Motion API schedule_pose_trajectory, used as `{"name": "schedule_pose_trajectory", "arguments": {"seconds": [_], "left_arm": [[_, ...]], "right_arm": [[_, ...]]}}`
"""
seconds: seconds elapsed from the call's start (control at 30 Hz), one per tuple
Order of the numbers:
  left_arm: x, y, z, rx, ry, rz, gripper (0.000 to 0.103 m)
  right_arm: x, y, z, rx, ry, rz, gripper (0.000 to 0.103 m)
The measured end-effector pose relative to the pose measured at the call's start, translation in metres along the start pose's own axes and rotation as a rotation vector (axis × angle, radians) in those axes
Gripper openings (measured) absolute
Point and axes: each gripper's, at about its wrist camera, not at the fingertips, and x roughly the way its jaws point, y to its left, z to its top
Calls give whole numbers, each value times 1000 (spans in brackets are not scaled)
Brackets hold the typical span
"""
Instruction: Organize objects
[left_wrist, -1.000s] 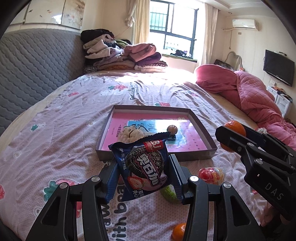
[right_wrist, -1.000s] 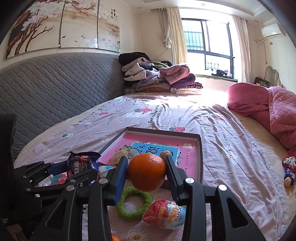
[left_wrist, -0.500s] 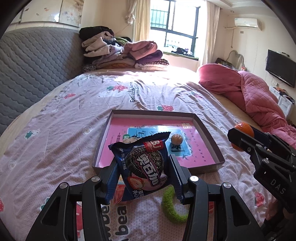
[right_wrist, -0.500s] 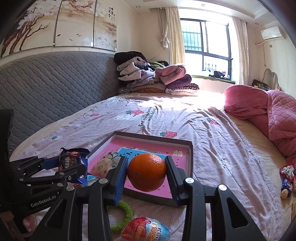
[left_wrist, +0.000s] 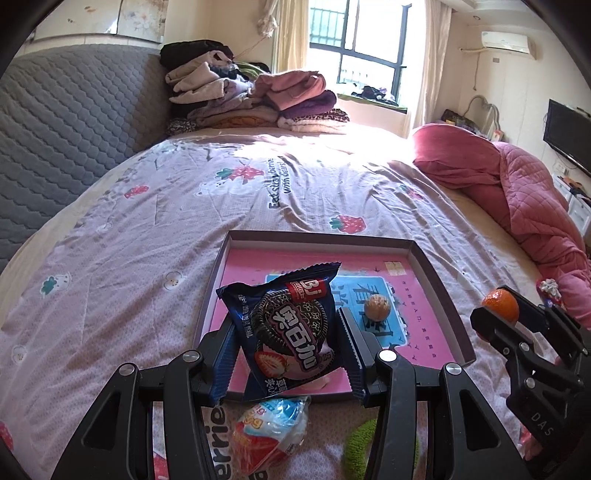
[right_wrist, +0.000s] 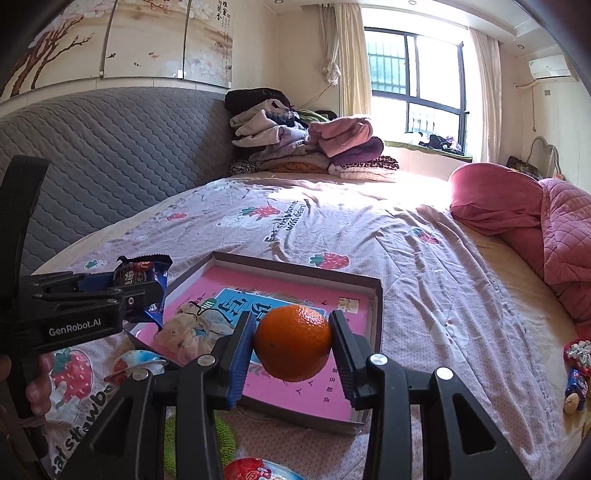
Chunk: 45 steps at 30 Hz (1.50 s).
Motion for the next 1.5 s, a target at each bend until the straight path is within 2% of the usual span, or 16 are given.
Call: {"name": "schedule_pose_trajectory", "arguments": {"seconds": [0.5, 0.8, 1.07, 1.5], "left_arm": [[48, -31, 15, 25, 54, -80, 52], [69, -41, 12, 61, 106, -47, 52], [85, -46, 6, 78, 158, -72, 52], [105, -53, -2, 117, 237, -62, 52]], "right_arm": [[36, -7, -9, 1, 68, -3, 41], [50, -5, -16, -15, 116, -7, 41], [59, -10, -23, -9, 153, -10, 41], [80, -21, -33, 4, 204, -14, 41]]}}
